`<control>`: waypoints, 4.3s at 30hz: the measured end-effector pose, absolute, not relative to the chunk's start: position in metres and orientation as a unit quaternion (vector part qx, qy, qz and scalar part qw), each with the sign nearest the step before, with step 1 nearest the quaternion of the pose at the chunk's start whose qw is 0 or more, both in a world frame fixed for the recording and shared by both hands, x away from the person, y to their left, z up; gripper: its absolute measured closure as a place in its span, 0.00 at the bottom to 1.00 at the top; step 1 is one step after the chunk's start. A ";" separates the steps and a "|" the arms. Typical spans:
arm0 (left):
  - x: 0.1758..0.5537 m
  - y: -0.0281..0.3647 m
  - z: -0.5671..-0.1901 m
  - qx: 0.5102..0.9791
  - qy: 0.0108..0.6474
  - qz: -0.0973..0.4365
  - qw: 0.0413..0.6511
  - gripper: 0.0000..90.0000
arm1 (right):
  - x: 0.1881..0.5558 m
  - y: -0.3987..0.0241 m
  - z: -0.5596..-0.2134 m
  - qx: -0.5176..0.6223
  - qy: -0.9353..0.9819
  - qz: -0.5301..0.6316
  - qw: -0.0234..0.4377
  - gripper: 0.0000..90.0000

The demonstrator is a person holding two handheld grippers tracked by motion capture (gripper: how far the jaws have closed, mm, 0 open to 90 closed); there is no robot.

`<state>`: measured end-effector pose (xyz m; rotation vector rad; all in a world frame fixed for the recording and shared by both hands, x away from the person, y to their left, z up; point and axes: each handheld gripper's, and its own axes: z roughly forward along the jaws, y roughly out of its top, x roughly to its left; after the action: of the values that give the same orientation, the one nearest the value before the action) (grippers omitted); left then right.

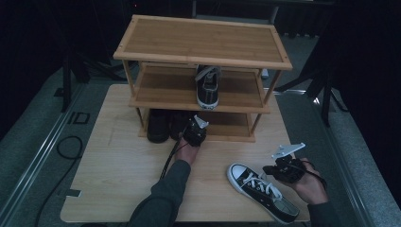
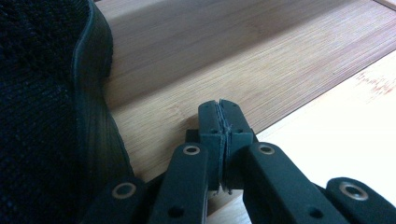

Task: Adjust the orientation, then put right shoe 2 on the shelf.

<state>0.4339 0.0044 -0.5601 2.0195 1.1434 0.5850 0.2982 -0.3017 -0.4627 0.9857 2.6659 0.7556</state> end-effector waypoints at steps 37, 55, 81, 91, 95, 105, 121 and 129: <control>0.434 0.004 -0.560 0.786 0.443 0.229 0.364 0.98 | 0.286 -0.315 -0.459 0.324 0.913 0.232 0.087 0.96; 0.434 0.004 -0.560 0.786 0.443 0.230 0.364 0.98 | 0.267 -0.319 -0.457 0.310 0.920 0.225 0.080 0.95; 0.434 0.004 -0.560 0.786 0.444 0.229 0.364 0.98 | 0.257 -0.316 -0.472 0.306 0.935 0.169 0.065 0.87; 0.434 0.004 -0.560 0.786 0.444 0.229 0.364 0.98 | 0.247 -0.320 -0.454 0.294 0.935 0.192 0.058 0.79; 0.434 0.004 -0.560 0.786 0.444 0.228 0.365 0.98 | 0.246 -0.319 -0.460 0.291 0.937 0.185 0.048 0.75; 0.434 0.004 -0.560 0.786 0.444 0.229 0.365 0.98 | 0.256 -0.309 -0.470 0.314 0.929 0.167 0.097 0.81; 0.434 0.004 -0.560 0.786 0.444 0.229 0.365 0.98 | 0.263 -0.306 -0.485 0.327 0.924 0.182 0.080 0.96; 0.434 0.004 -0.560 0.786 0.444 0.229 0.365 0.98 | 0.266 -0.305 -0.480 0.329 0.922 0.191 0.078 0.97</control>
<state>0.4339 0.0042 -0.5600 2.0220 1.1409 0.5883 0.2656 -0.3048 -0.4799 0.9847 2.7598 0.5732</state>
